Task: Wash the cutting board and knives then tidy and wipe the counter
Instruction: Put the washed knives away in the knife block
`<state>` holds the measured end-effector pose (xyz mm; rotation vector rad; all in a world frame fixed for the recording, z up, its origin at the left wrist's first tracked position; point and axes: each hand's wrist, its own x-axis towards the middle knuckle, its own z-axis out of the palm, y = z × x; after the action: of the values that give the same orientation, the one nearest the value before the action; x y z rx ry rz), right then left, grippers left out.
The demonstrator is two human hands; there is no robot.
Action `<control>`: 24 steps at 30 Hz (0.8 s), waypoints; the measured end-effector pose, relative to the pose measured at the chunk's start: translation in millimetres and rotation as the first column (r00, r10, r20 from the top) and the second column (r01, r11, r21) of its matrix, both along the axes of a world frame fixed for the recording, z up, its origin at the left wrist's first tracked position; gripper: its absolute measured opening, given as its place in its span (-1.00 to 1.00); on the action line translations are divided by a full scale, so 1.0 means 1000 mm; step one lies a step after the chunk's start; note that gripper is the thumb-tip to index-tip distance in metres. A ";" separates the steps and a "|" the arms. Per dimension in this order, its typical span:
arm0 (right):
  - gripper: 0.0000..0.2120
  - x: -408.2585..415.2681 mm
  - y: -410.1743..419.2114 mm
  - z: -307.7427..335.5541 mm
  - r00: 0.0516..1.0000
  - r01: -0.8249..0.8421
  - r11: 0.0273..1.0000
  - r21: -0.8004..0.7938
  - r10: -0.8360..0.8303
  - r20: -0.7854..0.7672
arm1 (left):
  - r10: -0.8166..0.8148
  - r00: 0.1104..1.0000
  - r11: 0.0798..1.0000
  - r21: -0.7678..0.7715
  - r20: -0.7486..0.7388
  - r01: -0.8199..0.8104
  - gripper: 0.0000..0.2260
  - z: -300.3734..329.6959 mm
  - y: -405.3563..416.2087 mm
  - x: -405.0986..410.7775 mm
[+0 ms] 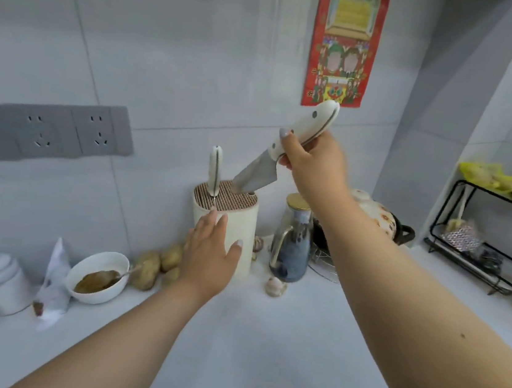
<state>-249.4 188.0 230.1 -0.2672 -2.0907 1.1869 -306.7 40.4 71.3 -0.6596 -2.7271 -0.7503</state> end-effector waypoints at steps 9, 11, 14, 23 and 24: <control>-0.76 -0.025 -0.019 0.001 0.999 0.021 0.990 0.139 -0.025 0.027 | -0.003 0.999 0.999 -0.049 -0.034 0.001 -0.42 -0.004 -0.006 -0.027; -0.77 -0.024 -0.021 0.002 0.999 0.033 0.989 0.144 -0.034 0.007 | 0.002 0.998 0.999 -0.054 -0.059 -0.005 -0.42 -0.006 -0.006 -0.027; -0.80 -0.023 -0.022 0.003 0.999 0.042 0.990 0.133 -0.039 -0.029 | -0.001 0.998 0.999 -0.044 -0.071 -0.002 -0.43 -0.007 -0.005 -0.029; -0.76 -0.033 -0.026 0.001 1.000 0.026 0.988 0.151 -0.026 -0.004 | 0.009 0.998 0.997 -0.082 -0.058 -0.014 -0.43 -0.003 -0.007 -0.029; -0.78 -0.033 -0.027 0.001 1.000 0.029 0.988 0.154 -0.027 -0.012 | 0.009 0.998 0.996 -0.083 -0.054 -0.014 -0.43 -0.003 -0.007 -0.029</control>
<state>-282.6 161.2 231.3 -0.2175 -2.1499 1.0014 -336.1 33.1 68.1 -0.6715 -2.7232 -0.6094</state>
